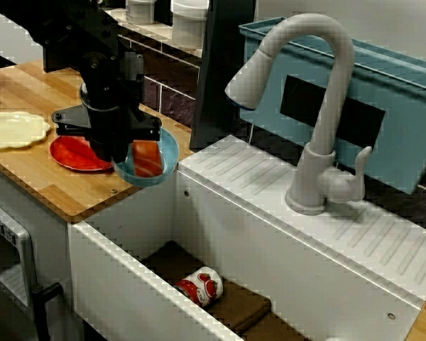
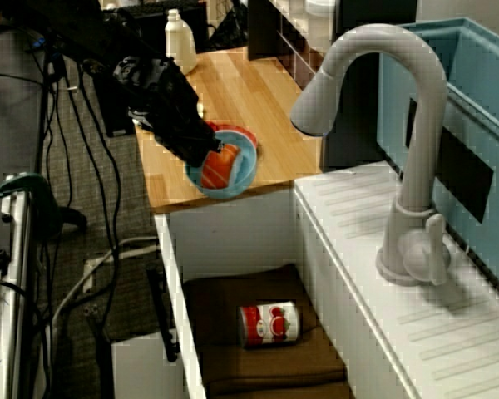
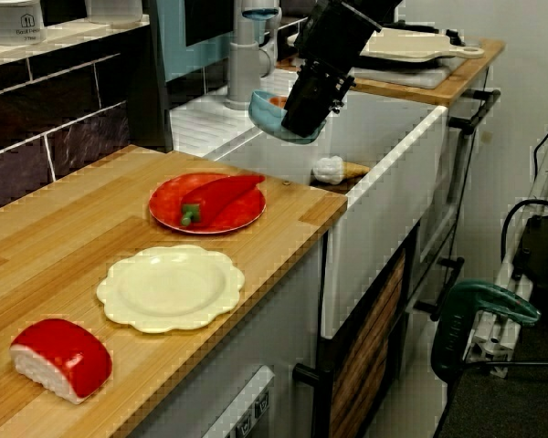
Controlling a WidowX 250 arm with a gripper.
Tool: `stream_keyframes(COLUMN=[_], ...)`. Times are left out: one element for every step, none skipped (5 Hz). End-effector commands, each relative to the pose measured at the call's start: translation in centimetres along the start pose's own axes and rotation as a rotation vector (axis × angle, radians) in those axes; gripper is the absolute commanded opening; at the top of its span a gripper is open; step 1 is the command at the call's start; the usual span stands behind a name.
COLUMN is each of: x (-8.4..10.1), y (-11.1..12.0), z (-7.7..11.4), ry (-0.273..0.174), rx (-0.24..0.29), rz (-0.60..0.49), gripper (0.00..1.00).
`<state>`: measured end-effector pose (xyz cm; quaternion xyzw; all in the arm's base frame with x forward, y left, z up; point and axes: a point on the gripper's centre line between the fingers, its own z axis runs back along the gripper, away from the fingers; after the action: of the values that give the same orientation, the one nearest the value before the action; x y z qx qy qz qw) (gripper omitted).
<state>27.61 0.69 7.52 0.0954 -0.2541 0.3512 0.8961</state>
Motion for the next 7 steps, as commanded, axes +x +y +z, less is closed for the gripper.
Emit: stream_keyframes(x=[1.5,2.2,2.8,3.6,4.3,5.3,6.8], y=[1.4,1.8,2.2,2.7,3.3,3.7,4.4], z=[0.2,0.0,0.1,-0.1,-0.7,-1.1,-0.9], ry=[0.013,0.024,0.031,0.042,0.034,0.047,0.065], rx=[0.011,0.019,0.025,0.035,0.049,0.086,0.115], rz=[0.032,0.043,0.054,0.071,0.087,0.15,0.27], gripper=[1.0,1.0,1.0,1.0,1.0,1.0,1.0])
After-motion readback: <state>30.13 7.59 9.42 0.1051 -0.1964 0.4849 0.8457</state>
